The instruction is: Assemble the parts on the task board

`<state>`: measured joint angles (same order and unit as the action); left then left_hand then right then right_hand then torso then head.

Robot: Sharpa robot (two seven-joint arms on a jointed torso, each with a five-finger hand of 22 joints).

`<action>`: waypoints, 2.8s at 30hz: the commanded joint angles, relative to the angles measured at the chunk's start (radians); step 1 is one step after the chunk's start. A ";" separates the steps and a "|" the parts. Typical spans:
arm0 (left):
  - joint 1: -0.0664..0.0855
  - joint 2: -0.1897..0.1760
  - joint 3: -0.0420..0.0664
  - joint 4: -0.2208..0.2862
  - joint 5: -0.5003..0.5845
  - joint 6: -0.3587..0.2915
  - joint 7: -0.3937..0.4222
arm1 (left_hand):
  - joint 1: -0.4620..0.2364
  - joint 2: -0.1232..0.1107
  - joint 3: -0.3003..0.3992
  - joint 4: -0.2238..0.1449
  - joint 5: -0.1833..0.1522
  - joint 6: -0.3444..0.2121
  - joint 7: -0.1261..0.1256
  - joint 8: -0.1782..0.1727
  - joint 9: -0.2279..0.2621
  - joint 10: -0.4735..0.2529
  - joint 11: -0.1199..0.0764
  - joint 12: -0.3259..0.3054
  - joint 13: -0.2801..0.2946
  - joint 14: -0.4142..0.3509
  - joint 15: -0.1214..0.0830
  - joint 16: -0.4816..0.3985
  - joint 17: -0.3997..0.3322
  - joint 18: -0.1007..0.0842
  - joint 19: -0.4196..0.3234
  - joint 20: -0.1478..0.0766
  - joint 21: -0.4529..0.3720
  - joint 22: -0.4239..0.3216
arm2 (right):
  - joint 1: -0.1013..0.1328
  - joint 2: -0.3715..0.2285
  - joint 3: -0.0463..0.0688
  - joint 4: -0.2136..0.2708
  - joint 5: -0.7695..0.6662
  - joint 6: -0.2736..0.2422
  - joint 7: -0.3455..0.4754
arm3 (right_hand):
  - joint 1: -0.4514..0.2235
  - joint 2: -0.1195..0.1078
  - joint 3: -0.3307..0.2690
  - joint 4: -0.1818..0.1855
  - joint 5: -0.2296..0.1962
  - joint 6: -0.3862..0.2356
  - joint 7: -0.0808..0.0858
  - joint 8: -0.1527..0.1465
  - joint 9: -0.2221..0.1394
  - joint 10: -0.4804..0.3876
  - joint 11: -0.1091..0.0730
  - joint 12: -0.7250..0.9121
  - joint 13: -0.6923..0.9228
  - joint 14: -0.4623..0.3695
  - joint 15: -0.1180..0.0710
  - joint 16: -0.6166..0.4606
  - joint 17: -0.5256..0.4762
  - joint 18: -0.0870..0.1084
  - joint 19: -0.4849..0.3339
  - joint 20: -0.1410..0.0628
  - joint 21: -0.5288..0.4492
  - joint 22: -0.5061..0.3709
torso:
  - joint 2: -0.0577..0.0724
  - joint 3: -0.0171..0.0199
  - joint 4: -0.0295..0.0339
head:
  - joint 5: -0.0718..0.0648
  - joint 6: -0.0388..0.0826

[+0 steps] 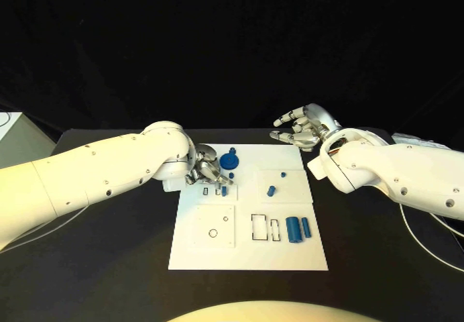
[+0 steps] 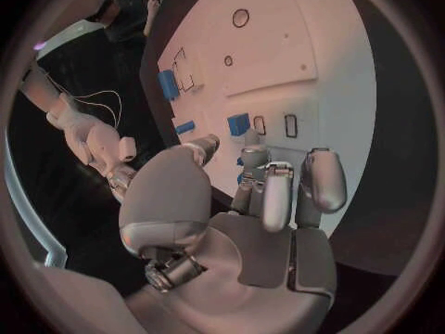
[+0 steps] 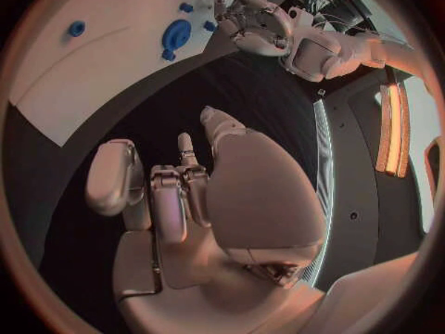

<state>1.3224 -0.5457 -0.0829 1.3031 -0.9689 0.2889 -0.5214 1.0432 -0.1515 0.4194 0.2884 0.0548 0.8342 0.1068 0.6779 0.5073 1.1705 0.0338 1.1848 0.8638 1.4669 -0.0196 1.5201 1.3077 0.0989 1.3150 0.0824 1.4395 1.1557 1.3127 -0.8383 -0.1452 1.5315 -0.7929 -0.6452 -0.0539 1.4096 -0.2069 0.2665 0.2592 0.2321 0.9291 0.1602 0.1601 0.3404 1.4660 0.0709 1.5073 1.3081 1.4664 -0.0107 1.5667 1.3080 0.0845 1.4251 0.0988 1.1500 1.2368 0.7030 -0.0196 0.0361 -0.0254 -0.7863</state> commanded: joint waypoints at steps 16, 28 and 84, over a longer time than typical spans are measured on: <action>0.000 0.015 -0.005 -0.008 0.009 0.078 -0.005 | 0.026 0.015 0.000 -0.009 -0.002 -0.016 0.000 0.009 0.020 -0.013 0.001 -0.002 0.004 0.052 -0.005 0.003 0.137 -0.018 0.001 -0.001 0.005 0.004 | 0.000 0.009 0.000 -0.004 -0.017 0.024 -0.005 | -0.008 -0.001 0.002 0.007 -0.002 -0.010 0.000 -0.004 -0.001 0.046 0.005 -0.005 0.208 0.100 0.010 -0.002 0.246 0.005 -0.007 -0.001 -0.004 -0.001 | 0.000 0.0013 0.0004 | -0.004 -0.012; -0.004 0.023 -0.007 -0.024 0.031 0.086 -0.004 | 0.043 0.025 0.007 -0.012 -0.002 -0.018 0.000 0.008 0.028 -0.015 0.001 -0.001 0.004 0.052 -0.004 0.003 0.138 -0.018 0.001 0.000 0.005 0.005 | 0.000 0.010 0.000 -0.005 -0.018 0.026 -0.006 | -0.008 -0.001 0.003 0.008 -0.002 -0.011 0.001 -0.005 -0.001 0.046 0.005 -0.004 0.208 0.100 0.010 -0.003 0.244 0.005 -0.008 -0.001 -0.006 -0.003 | 0.001 0.0008 0.0015 | -0.006 -0.016; -0.011 -0.065 -0.005 0.052 0.057 -0.098 0.006 | -0.019 -0.001 0.576 -0.321 0.123 0.004 -0.051 0.141 0.306 0.070 -0.050 0.024 0.027 0.100 -0.050 0.046 0.252 -0.033 0.052 -0.037 0.036 0.093 | -0.004 0.009 0.000 -0.015 -0.018 0.050 -0.025 | -0.009 0.004 0.007 0.009 0.001 -0.013 0.002 -0.005 -0.002 0.044 0.006 -0.006 0.207 0.099 0.011 -0.003 0.243 0.006 -0.009 0.000 -0.011 -0.005 | -0.001 0.0023 0.0009 | -0.001 -0.037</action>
<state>1.3116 -0.6129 -0.0881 1.3510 -0.8406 0.2278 -0.5229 1.0313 -0.1528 0.8048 0.1544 0.1737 0.8137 0.0744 0.8167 0.5788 1.2335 -0.0178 1.2084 0.8919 1.4668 -0.0626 1.5610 1.3073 0.0830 1.3601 0.0448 1.4714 1.2475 1.3097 -0.8296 -0.1457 1.5169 -0.8010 -0.6130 -0.0816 1.4097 -0.2068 0.2721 0.2649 0.2321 0.9225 0.1599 0.1602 0.3399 1.4660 0.0709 1.5075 1.3081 1.4663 -0.0038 1.5667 1.3074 0.0845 1.4252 0.0987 1.1423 1.2323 0.7009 -0.0175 0.0381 -0.0273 -0.8238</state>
